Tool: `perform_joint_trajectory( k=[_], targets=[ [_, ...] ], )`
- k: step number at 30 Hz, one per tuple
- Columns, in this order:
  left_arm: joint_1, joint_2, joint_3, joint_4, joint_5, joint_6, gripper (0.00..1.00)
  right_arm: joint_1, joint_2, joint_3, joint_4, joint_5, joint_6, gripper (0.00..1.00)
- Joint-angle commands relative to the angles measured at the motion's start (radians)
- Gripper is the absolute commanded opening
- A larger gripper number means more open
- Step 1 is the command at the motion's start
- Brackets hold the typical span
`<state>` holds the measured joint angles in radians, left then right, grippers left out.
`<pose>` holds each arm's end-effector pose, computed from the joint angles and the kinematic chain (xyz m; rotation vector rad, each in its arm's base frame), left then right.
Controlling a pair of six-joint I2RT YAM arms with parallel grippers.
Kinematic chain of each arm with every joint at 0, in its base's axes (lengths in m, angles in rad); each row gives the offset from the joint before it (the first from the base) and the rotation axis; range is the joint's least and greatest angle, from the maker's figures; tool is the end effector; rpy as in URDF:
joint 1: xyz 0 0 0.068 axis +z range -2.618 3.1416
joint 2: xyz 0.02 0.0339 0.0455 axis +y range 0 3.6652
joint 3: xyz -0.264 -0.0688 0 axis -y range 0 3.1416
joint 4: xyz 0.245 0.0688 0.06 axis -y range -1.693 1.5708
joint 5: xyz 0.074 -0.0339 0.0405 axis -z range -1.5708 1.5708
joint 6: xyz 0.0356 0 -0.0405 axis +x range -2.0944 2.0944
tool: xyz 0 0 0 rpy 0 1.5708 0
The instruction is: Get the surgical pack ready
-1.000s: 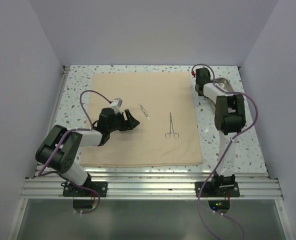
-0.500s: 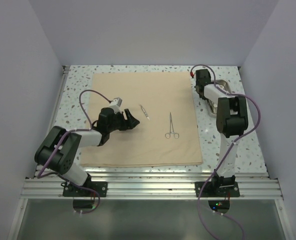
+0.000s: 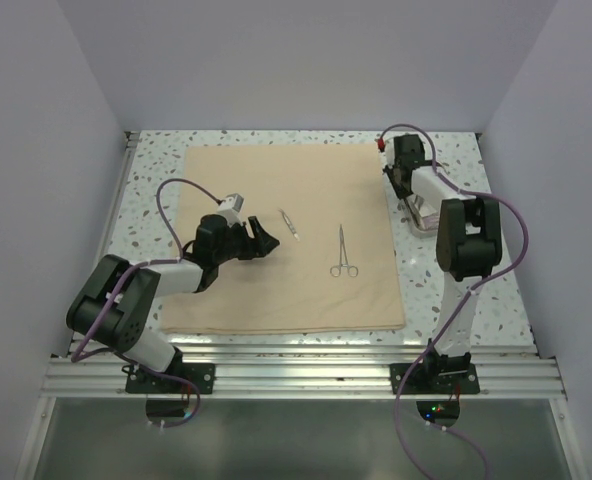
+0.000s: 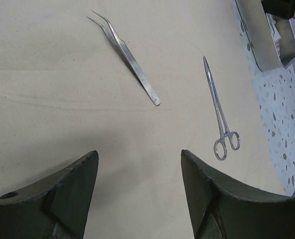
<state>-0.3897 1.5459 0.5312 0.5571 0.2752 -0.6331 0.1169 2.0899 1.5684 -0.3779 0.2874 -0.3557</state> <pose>0.2654 -0.1194 0.1532 -0.0763 2.1348 -0.9051 0.4586 0.0437 0.1880 -0.4572 2.4317 -0.4577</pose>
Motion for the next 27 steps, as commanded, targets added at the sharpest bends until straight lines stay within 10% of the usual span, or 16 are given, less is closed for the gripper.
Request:
perform_joint_trajectory(
  k=[1, 16, 27],
  targets=[
    [-0.006, -0.029, 0.015, 0.030, -0.005, 0.029, 0.71, 0.006, -0.030, -0.001, -0.033, -0.126, 0.053, 0.24],
    [-0.006, -0.026, 0.016, 0.032, -0.005, 0.029, 0.71, 0.007, -0.103, -0.056, -0.009, -0.182, 0.110, 0.25],
    [-0.006, -0.032, 0.019, 0.020, -0.027, 0.039, 0.72, 0.125, -0.272, -0.082, -0.010, 0.113, 0.161, 0.31]
  ],
)
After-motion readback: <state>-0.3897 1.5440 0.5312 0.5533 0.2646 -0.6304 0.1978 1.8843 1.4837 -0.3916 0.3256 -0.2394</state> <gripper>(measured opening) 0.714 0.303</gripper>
